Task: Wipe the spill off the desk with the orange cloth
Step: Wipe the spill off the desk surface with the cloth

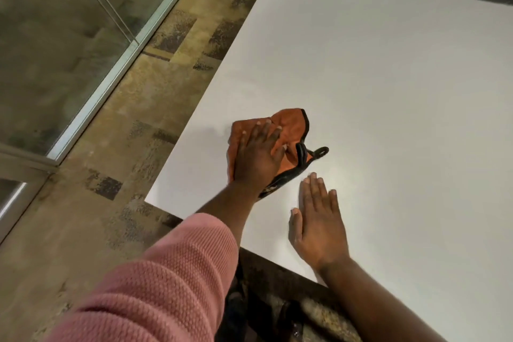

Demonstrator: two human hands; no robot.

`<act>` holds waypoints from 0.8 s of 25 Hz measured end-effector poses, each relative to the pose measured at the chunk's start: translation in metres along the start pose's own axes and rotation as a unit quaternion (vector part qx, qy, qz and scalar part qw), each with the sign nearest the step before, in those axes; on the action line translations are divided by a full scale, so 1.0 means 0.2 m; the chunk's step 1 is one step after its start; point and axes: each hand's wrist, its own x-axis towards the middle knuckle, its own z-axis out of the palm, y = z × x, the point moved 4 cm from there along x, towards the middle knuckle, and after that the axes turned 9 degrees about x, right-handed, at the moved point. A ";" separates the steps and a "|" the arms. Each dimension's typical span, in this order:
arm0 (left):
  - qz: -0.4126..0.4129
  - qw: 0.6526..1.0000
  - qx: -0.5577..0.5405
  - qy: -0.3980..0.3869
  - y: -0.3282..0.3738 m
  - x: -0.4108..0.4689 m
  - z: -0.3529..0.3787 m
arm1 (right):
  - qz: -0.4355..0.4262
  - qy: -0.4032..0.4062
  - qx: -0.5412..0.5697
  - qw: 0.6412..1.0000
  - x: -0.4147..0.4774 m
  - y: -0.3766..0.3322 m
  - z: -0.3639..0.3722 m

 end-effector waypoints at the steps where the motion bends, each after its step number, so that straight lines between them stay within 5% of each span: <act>1: 0.000 1.000 0.004 0.000 -0.04 0.10 -0.01 | 0.002 0.001 0.002 1.000 0.04 -0.05 0.04; 12: 0.002 1.000 0.014 -0.002 -0.39 0.91 -0.06 | 0.059 0.060 -0.002 0.997 0.19 -0.18 0.17; 20: -0.094 0.995 0.016 0.018 -0.58 0.78 -0.11 | 0.068 0.047 0.000 0.997 0.19 -0.20 0.16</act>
